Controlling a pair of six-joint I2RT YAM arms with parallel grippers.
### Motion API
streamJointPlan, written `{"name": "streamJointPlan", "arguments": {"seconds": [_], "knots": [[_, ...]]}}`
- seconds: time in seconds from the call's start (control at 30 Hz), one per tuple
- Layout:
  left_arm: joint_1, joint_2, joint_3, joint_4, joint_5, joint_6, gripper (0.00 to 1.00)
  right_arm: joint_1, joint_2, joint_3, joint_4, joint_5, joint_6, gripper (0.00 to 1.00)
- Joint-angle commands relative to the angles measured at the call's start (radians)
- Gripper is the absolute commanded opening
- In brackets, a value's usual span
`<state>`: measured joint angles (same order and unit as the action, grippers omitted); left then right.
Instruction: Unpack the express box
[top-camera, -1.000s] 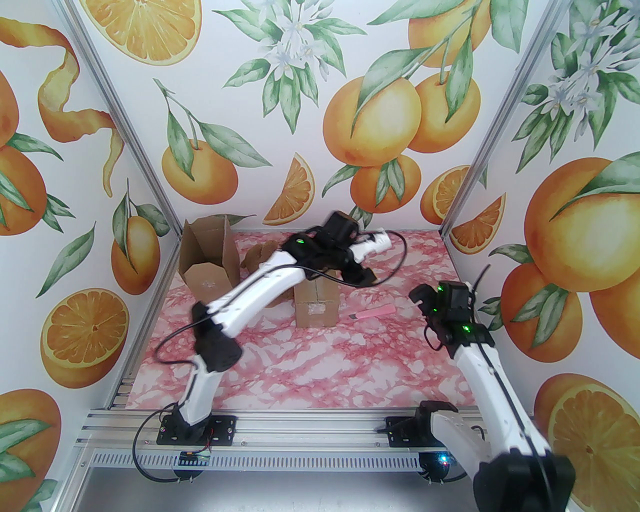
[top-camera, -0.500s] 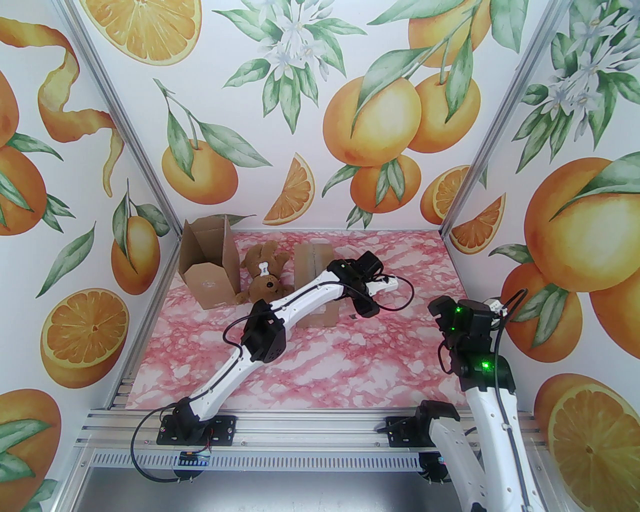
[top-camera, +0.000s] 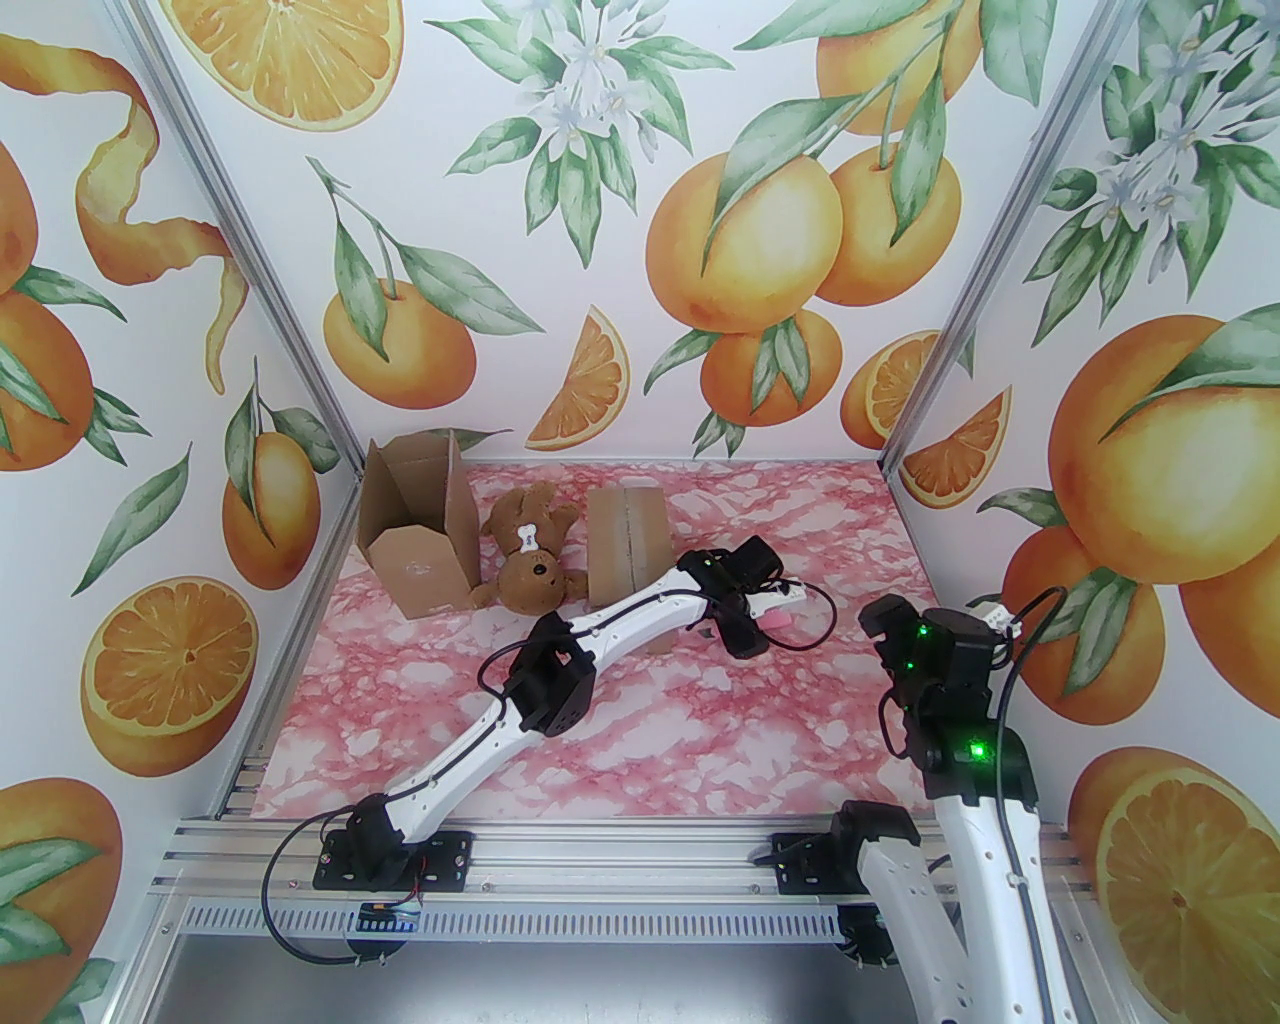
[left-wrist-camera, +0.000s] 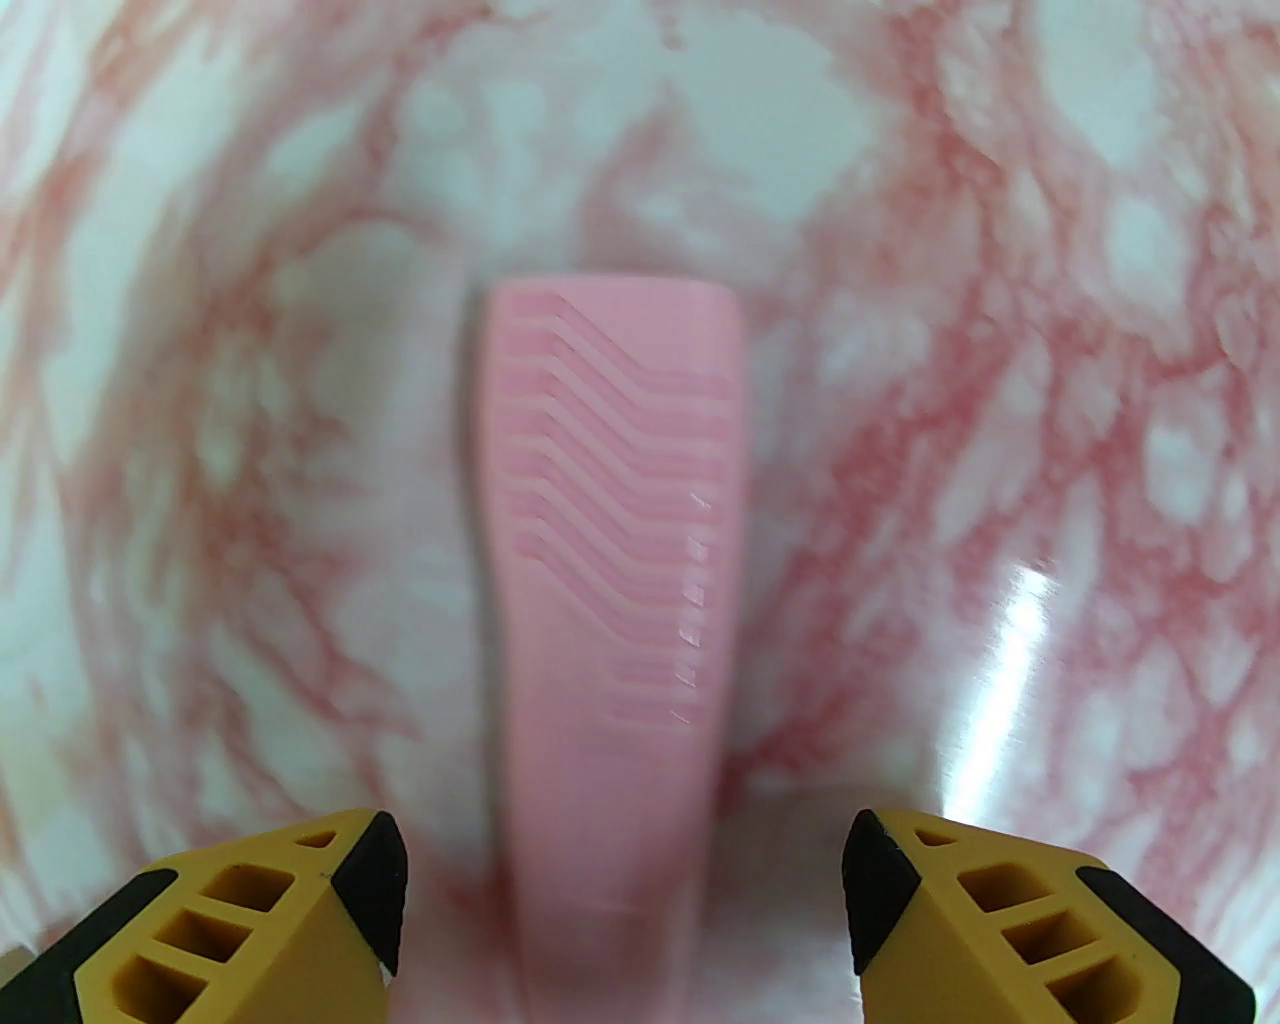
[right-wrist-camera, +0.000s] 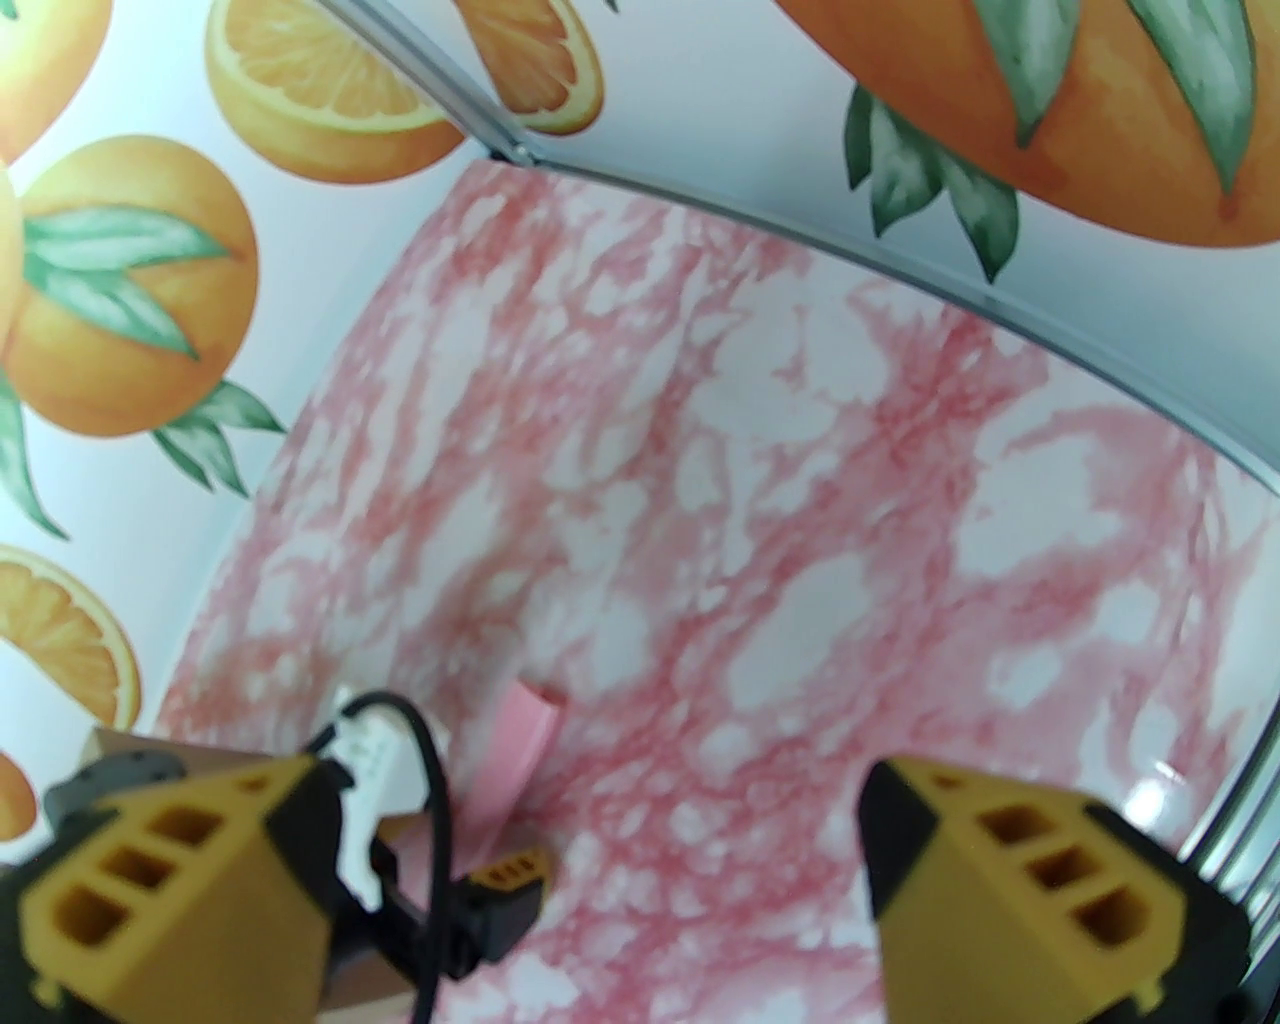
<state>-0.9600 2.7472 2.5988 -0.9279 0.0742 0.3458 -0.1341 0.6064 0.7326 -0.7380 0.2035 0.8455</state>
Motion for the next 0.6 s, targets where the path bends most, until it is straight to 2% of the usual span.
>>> {"name": "streamJointPlan", "arguments": {"seconds": [0.0,0.13,0.27,0.57], "knots": [[0.002,0.055,0.022,0.017,-0.023,-0.01,0.77,-0.009,-0.013,0.005,-0.024,-0.027,-0.009,0.9],[0.004,0.075,0.029,0.0,0.025,-0.025,0.78,-0.009,-0.016,-0.013,-0.012,-0.043,-0.007,0.9],[0.004,0.097,0.051,-0.044,0.067,-0.037,0.73,-0.009,-0.007,-0.021,0.005,-0.065,-0.002,0.89],[0.004,0.137,0.052,-0.15,0.097,-0.07,0.44,-0.008,-0.007,-0.034,0.026,-0.091,0.01,0.89]]}}
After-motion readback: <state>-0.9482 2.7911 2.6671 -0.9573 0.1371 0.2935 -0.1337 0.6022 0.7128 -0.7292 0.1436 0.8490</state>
